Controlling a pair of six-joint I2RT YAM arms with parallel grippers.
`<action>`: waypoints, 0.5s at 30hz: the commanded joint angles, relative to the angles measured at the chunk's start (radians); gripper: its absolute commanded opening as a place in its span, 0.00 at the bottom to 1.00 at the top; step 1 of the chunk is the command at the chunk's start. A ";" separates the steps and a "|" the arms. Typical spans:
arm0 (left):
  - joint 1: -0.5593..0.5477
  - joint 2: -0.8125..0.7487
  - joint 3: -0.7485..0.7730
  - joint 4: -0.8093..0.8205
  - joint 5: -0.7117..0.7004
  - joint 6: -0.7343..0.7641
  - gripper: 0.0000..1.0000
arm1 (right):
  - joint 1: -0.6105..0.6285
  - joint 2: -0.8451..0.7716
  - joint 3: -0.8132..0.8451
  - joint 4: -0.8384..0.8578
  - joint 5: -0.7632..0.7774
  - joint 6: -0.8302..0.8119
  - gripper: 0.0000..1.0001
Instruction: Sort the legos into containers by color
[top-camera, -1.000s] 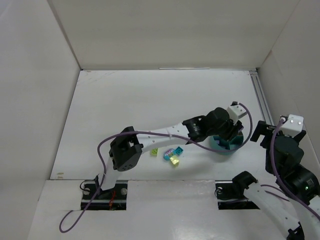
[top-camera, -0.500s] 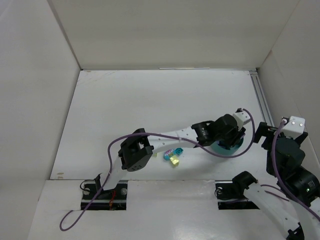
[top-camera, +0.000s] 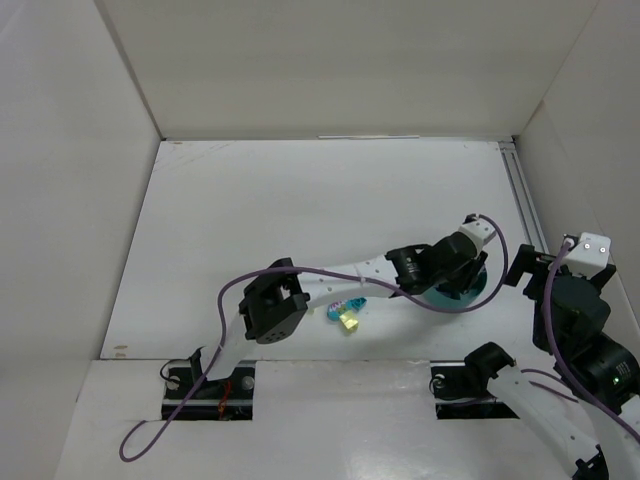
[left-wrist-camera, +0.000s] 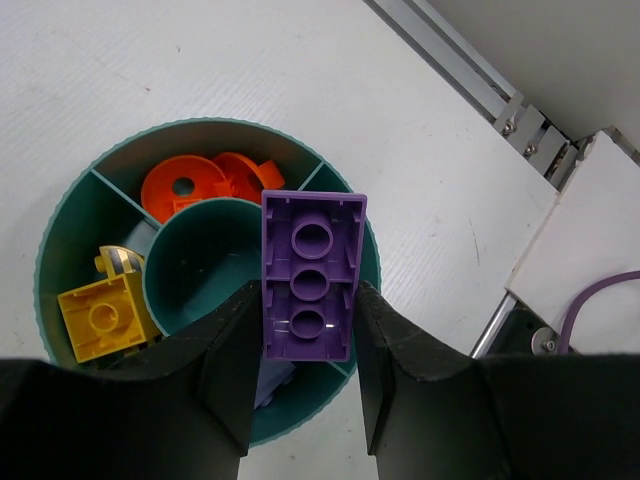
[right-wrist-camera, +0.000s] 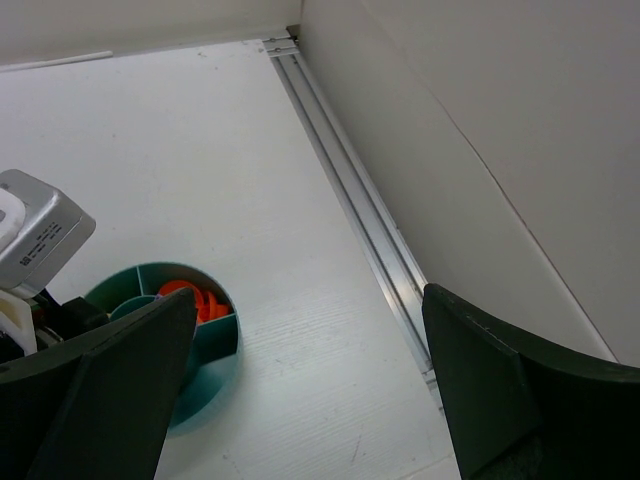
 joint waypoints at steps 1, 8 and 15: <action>-0.027 -0.005 0.030 0.008 -0.024 -0.006 0.27 | -0.005 -0.015 0.005 0.012 -0.001 0.007 0.99; -0.036 0.004 0.030 0.019 0.000 0.008 0.29 | -0.005 -0.015 -0.004 0.012 -0.001 0.007 0.99; -0.036 0.031 0.051 0.008 -0.021 0.008 0.29 | -0.005 -0.015 -0.004 0.012 -0.001 0.007 0.99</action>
